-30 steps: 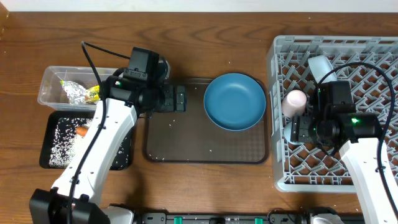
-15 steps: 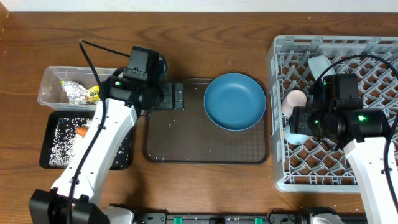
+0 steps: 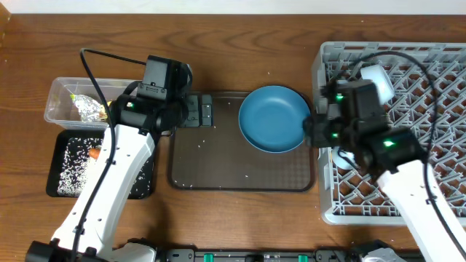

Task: Sort waste into correct bins and load items into the dishwasher rack
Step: 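Open the right gripper and move it left to the blue plate's rim, then grasp the blue plate rim with the right gripper and lift it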

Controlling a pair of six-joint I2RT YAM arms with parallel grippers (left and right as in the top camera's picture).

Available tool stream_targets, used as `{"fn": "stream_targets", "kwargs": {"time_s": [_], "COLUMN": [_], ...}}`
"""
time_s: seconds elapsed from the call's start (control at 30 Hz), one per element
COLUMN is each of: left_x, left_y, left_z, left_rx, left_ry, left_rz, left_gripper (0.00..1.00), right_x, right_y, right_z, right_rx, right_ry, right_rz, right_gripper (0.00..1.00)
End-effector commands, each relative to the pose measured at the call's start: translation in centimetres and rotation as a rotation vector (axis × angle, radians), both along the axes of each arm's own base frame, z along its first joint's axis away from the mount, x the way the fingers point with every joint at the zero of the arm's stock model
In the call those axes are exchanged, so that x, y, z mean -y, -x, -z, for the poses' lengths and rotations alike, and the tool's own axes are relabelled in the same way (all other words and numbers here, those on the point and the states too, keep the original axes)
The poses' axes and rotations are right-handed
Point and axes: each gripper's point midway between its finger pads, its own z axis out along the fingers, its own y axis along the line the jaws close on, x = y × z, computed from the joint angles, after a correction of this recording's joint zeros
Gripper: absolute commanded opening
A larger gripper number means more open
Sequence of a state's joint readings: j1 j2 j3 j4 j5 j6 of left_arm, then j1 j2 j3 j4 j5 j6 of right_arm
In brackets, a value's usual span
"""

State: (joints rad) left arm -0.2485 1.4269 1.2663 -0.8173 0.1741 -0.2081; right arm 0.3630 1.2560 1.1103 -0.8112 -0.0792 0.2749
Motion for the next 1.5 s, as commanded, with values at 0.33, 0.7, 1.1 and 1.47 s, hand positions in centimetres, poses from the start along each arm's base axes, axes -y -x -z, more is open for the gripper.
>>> {"fn": "stream_targets", "kwargs": {"time_s": [0.33, 0.7, 1.1, 1.47], "left_x": [-1.2, -1.2, -1.2, -1.2], "left_y": [-1.6, -1.6, -1.6, -1.6], "left_z": [-1.4, -1.4, -1.4, -1.3], "left_rx": [0.081, 0.081, 0.081, 0.08], "left_ry": [-0.057, -0.057, -0.057, -0.057], "left_rz": [-0.037, -0.037, -0.037, -0.037], "left_gripper": [1.0, 1.0, 1.0, 1.0], "right_x": [-8.3, -13.7, -16.7, -16.9], "right_y": [-3.3, -4.4, -4.2, -4.5], "right_z": [5.8, 10.9, 16.5, 16.4], "right_rx": [0.06, 0.053, 0.021, 0.028], "right_ry": [0.16, 0.122, 0.133, 0.11], "right_rz": [-0.13, -0.205, -0.244, -0.223], "right_gripper": [0.63, 0.61, 0.6, 0.01]}}
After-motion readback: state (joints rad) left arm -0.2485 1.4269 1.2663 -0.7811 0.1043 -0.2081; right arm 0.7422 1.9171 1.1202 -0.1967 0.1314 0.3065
